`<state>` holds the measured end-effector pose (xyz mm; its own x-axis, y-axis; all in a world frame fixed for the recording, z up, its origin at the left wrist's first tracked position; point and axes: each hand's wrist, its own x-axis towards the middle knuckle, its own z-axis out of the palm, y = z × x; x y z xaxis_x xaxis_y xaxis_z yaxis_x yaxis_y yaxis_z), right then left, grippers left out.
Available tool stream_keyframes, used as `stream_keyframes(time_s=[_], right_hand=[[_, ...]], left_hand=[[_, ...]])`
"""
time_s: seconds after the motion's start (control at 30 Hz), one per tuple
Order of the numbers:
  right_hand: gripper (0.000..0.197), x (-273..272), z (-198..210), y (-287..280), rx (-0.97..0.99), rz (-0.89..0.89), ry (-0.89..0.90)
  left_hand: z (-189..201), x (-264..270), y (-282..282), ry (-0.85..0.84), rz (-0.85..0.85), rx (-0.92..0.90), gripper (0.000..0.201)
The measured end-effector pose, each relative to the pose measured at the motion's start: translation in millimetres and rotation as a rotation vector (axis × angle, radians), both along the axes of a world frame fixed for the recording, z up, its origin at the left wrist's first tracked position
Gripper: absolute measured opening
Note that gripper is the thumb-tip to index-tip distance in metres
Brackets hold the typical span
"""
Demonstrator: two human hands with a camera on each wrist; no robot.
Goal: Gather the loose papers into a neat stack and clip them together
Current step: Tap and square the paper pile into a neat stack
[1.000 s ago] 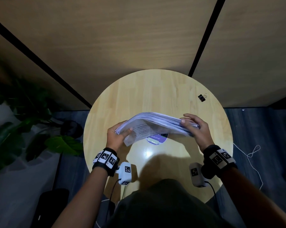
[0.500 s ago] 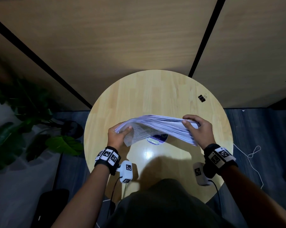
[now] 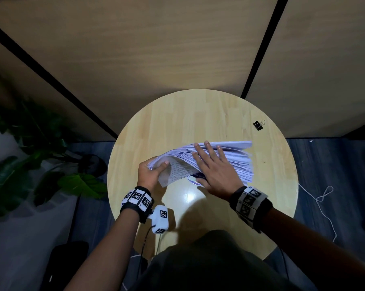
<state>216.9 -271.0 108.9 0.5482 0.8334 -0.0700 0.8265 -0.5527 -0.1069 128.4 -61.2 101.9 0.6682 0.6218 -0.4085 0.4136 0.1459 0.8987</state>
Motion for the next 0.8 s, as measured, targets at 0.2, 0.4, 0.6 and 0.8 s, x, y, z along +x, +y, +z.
stream_keyframes(time_s=[0.2,0.4,0.6,0.8], right_hand=[[0.090,9,0,2,-0.012,-0.014,-0.028],[0.090,27,27,27,0.026,-0.007,-0.014],[0.015,54,65,25,0.041,-0.150,0.073],[0.022,72,72,-11,0.580,-0.491,0.439]], left_hand=[[10,2,-3,-0.010,-0.030,0.003,0.013],[23,13,-4,-0.034,-0.206,0.249,0.013],[71,24,-7,-0.294,-0.454,0.711,0.033],[67,16,24,-0.109,-0.110,0.487,0.096]])
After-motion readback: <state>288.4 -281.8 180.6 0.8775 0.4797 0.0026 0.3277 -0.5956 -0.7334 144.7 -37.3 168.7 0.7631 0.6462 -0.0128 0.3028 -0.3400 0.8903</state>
